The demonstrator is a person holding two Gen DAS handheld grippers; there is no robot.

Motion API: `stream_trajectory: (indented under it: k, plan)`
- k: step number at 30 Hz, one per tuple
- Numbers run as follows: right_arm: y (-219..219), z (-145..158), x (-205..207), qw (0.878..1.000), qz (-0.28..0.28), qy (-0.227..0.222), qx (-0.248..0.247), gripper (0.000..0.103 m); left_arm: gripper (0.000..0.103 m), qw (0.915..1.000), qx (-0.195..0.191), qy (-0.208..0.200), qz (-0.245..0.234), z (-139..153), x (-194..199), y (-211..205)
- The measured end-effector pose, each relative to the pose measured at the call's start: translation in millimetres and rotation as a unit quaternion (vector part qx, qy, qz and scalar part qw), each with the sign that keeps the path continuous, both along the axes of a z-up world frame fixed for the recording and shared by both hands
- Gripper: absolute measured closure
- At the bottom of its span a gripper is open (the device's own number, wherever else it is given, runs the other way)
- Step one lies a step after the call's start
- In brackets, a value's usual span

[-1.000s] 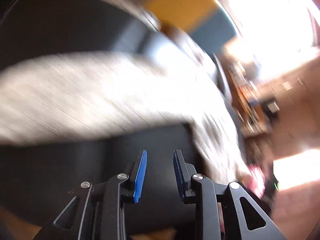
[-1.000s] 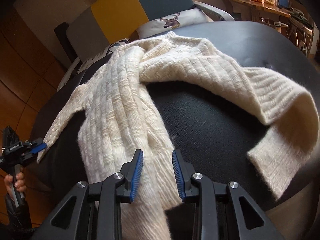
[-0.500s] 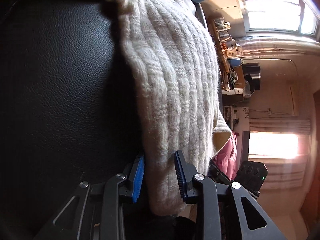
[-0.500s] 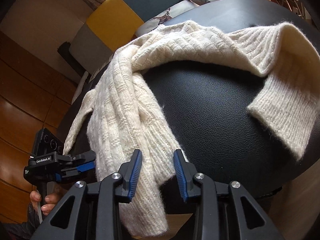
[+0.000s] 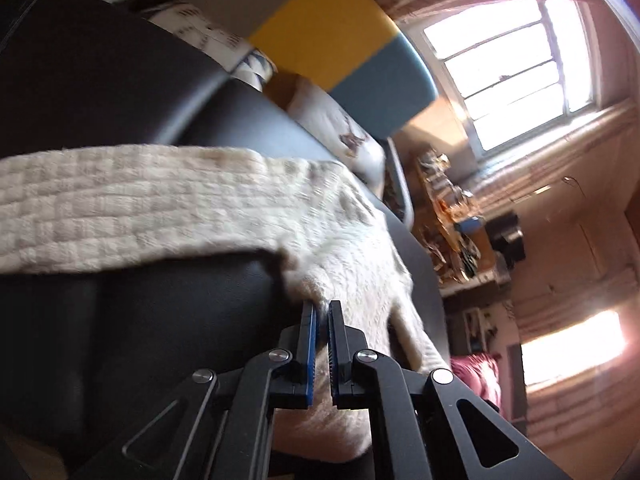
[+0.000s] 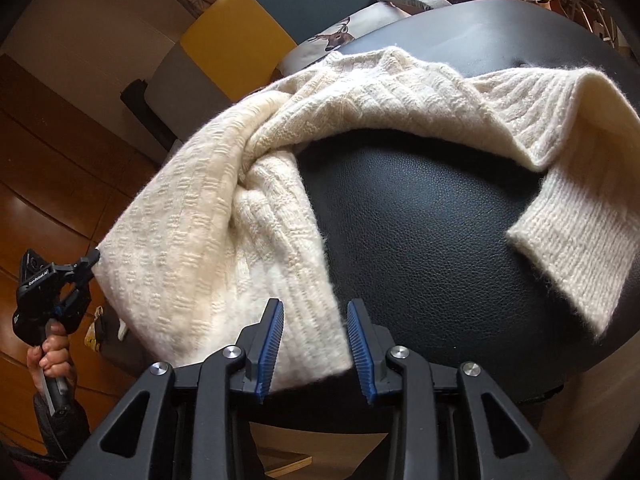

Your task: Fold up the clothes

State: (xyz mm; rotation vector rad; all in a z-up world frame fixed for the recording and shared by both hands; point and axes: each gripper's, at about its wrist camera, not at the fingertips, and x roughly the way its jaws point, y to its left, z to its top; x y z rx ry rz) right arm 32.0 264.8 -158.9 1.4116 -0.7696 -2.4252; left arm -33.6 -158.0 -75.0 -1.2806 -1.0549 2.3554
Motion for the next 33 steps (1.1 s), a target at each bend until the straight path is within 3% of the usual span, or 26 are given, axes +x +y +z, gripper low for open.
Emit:
stream_trajectory:
  k: [3,7,10,12,15,17,18,19,20,21,24,27,29,31,33]
  plan:
    - [-12.8,0.3,-7.3,1.000,0.015,0.000,0.015,0.070,0.098,0.9986,-0.026,-0.038,0.025,-31.5,20.6,-28.5]
    - [-22.8,8.9,-27.4,0.999,0.031,0.012,0.029,0.070,0.098,0.9962,-0.051,-0.072,-0.003,-59.6,50.3,-10.9]
    - [-26.3,13.4,-50.2,0.998,0.034,0.011,0.042,0.070,0.097,0.9945,-0.055,-0.089,0.011,-68.6,61.4,-10.5]
    - [-25.1,14.3,-68.7,0.998,0.032,0.008,0.044,0.070,0.097,0.9952,-0.043,-0.086,0.018,-64.4,64.5,-15.5]
    - [-11.3,15.8,-96.5,1.000,-0.002,-0.001,0.027,0.070,0.097,0.9971,-0.044,-0.048,0.039,-32.1,66.7,-26.3]
    - [11.8,12.4,-108.4,0.998,-0.052,-0.007,-0.035,0.070,0.096,0.9968,-0.063,-0.027,0.040,-13.9,67.5,-30.7]
    - [25.0,8.1,-113.0,0.993,-0.078,-0.010,-0.086,0.070,0.095,0.9962,-0.076,-0.015,0.041,-5.5,66.5,-30.2]
    - [39.5,-2.2,-116.5,0.979,-0.110,-0.018,-0.170,0.070,0.094,0.9956,-0.086,-0.005,0.036,-0.2,63.6,-27.9]
    - [51.1,-14.7,-117.9,0.956,-0.144,-0.024,-0.254,0.069,0.093,0.9953,-0.093,0.000,0.027,2.9,57.6,-23.2]
    - [60.0,-25.9,-119.2,0.935,-0.175,-0.030,-0.307,0.069,0.092,0.9948,-0.100,0.005,0.019,5.1,50.5,-18.4]
    - [77.1,-46.7,-121.8,0.900,-0.259,-0.039,-0.348,0.055,0.092,0.9922,-0.123,0.019,-0.006,6.4,18.8,-0.3]
    - [80.5,-57.5,-130.1,0.889,-0.297,-0.053,-0.344,0.053,0.092,0.9881,-0.148,0.030,-0.026,5.3,-15.2,16.8]
    - [83.4,-59.7,-138.4,0.891,-0.311,-0.064,-0.324,0.052,0.088,0.9853,-0.164,0.037,-0.034,6.1,-42.6,25.5]
    - [92.0,-59.1,-141.2,0.886,-0.329,-0.079,-0.318,0.052,0.088,0.9816,-0.182,0.044,-0.036,6.3,-71.8,33.4]
    - [95.4,-51.4,-154.6,0.896,-0.325,-0.073,-0.292,0.052,0.088,0.9773,-0.203,0.050,-0.031,4.8,-101.8,38.5]
